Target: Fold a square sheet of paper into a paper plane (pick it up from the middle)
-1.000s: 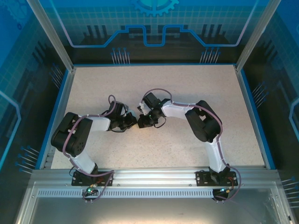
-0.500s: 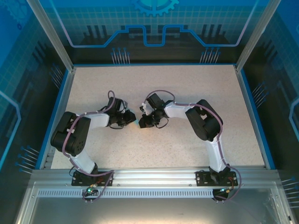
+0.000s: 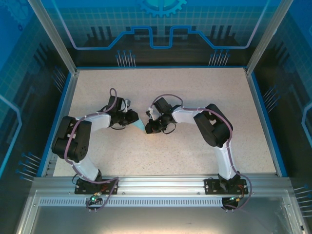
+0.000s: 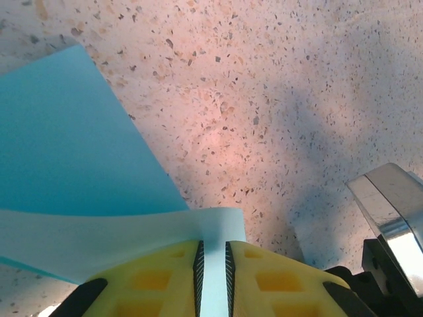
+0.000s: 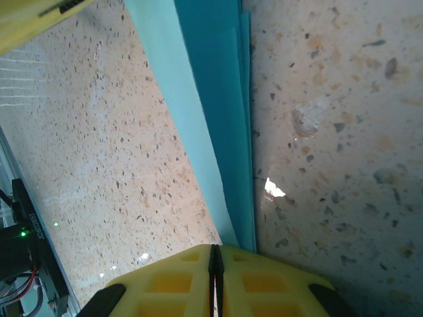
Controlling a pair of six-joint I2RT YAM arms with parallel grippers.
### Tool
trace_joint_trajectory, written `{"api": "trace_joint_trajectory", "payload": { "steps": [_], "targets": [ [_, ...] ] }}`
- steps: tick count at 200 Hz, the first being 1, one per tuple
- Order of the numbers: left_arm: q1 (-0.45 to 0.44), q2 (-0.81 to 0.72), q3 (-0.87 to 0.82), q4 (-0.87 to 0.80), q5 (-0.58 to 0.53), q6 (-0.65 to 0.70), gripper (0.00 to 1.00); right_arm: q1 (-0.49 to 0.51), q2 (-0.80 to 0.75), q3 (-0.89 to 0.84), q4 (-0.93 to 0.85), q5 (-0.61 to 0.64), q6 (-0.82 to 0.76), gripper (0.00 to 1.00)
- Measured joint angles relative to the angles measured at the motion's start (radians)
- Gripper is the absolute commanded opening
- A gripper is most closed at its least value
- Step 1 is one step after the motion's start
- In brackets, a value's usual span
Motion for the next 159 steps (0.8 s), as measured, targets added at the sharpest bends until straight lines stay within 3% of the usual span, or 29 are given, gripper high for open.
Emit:
{"api": "trace_joint_trajectory", "payload": {
  "steps": [80,159],
  "targets": [
    [0.027,0.023,-0.001,0.001,-0.005,0.026,0.17,0.000,0.000,0.000,0.000,0.000,0.000,0.10],
    [0.028,0.044,0.000,-0.007,-0.080,0.002,0.16,-0.002,0.000,-0.001,0.000,0.000,0.003,0.10]
  ]
}}
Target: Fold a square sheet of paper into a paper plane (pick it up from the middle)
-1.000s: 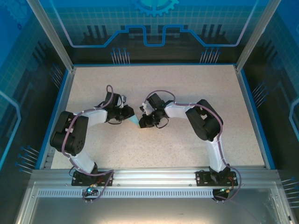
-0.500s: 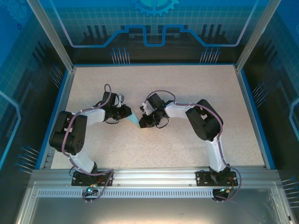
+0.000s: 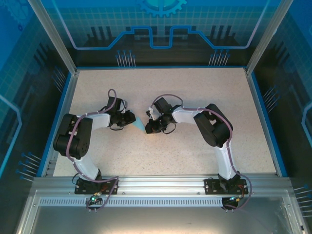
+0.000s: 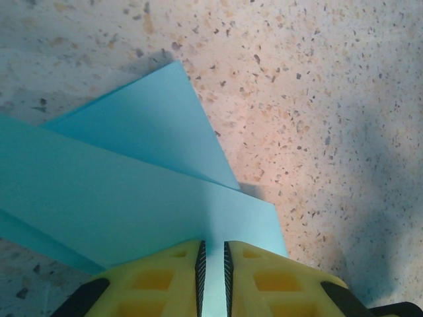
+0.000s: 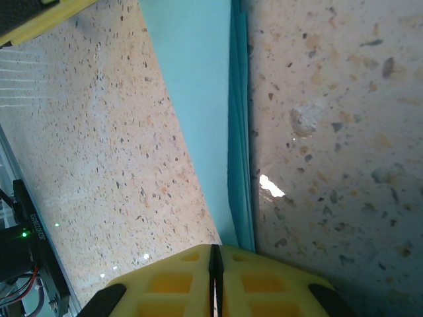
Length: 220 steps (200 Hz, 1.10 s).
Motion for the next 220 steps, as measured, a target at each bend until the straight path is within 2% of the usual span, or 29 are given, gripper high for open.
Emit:
{"api": "trace_joint_trajectory", "payload": {
  "steps": [150,220],
  "targets": [
    [0.000,0.013,0.025,-0.043,-0.063,-0.078,0.18,-0.005,-0.009,-0.030,0.037,-0.008,0.000,0.10],
    [0.078,0.013,0.028,-0.037,-0.089,-0.144,0.20,-0.005,-0.010,-0.032,0.041,-0.008,0.000,0.10]
  ]
}}
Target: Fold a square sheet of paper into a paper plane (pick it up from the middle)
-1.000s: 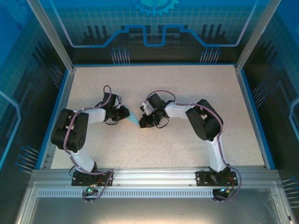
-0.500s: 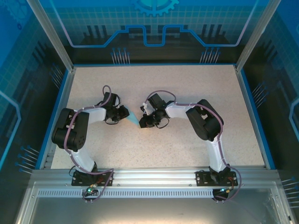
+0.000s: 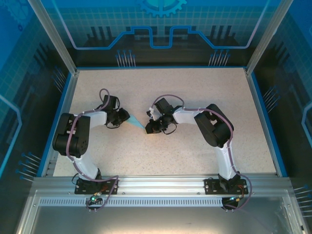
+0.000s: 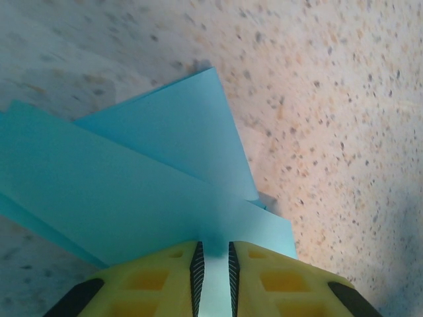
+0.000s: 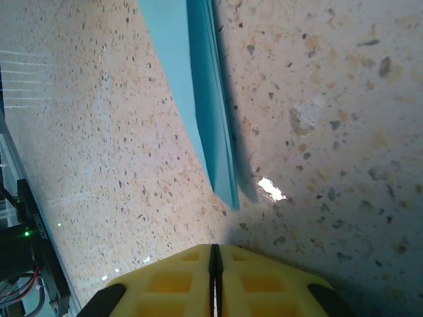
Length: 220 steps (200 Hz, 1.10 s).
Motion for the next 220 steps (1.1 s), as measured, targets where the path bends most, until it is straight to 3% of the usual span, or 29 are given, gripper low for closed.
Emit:
{"api": "trace_joint_trajectory", "payload": {
  "steps": [50,105,152,194,220],
  "targets": [
    [0.016,0.003,0.002,0.000,0.013,-0.013,0.17,-0.005,-0.021,-0.024,0.010,-0.003,0.000,0.11],
    [-0.004,0.017,-0.007,0.042,0.066,-0.032,0.17,-0.037,-0.169,-0.079,-0.061,0.043,0.015,0.15],
    [-0.131,0.015,-0.036,0.100,0.082,-0.080,0.17,-0.041,-0.289,-0.105,-0.052,0.106,0.015,0.16],
    [-0.282,0.006,-0.049,0.109,0.083,-0.126,0.17,-0.037,-0.263,-0.113,-0.060,0.129,0.014,0.15],
    [-0.319,0.001,-0.055,0.109,0.083,-0.145,0.17,-0.029,-0.200,-0.104,-0.063,0.135,0.014,0.14]
  ]
}}
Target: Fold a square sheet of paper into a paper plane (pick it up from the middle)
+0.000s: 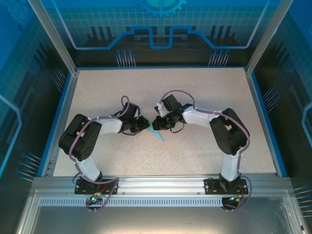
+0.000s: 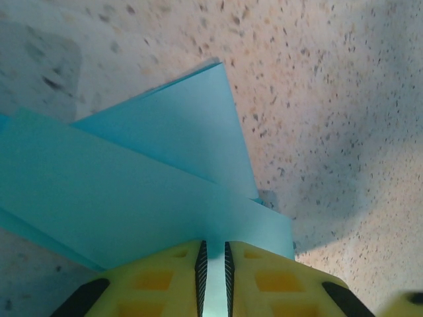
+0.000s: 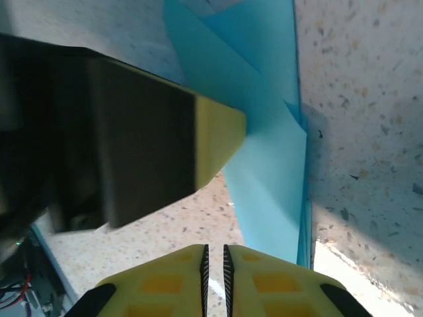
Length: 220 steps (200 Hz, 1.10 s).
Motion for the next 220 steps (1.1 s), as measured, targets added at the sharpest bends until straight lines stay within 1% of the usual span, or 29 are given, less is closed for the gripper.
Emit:
{"api": "trace_joint_trajectory", "payload": {
  "steps": [36,86,108,143,182,200,220],
  "targets": [
    [-0.002,-0.002,0.000,-0.001,0.000,0.000,0.19,0.003,0.080,0.001,-0.005,0.003,-0.001,0.14],
    [0.010,-0.004,0.000,-0.003,0.010,0.002,0.23,-0.002,0.082,0.001,-0.004,-0.002,0.000,0.14],
    [0.038,-0.009,0.000,-0.014,0.023,0.009,0.23,-0.003,0.082,-0.002,-0.001,-0.002,-0.003,0.14],
    [0.110,-0.013,0.000,-0.034,0.027,0.034,0.24,-0.003,0.082,-0.003,0.000,-0.002,-0.007,0.14],
    [0.151,-0.015,0.005,-0.051,0.026,0.056,0.25,-0.003,0.082,-0.006,0.003,-0.002,-0.007,0.13],
    [0.164,-0.015,0.023,-0.080,0.010,0.066,0.26,-0.003,0.082,-0.006,0.003,-0.002,-0.007,0.13],
    [0.181,-0.015,0.050,-0.116,-0.033,0.086,0.26,-0.003,0.082,-0.006,0.003,-0.002,-0.007,0.14]
  ]
}}
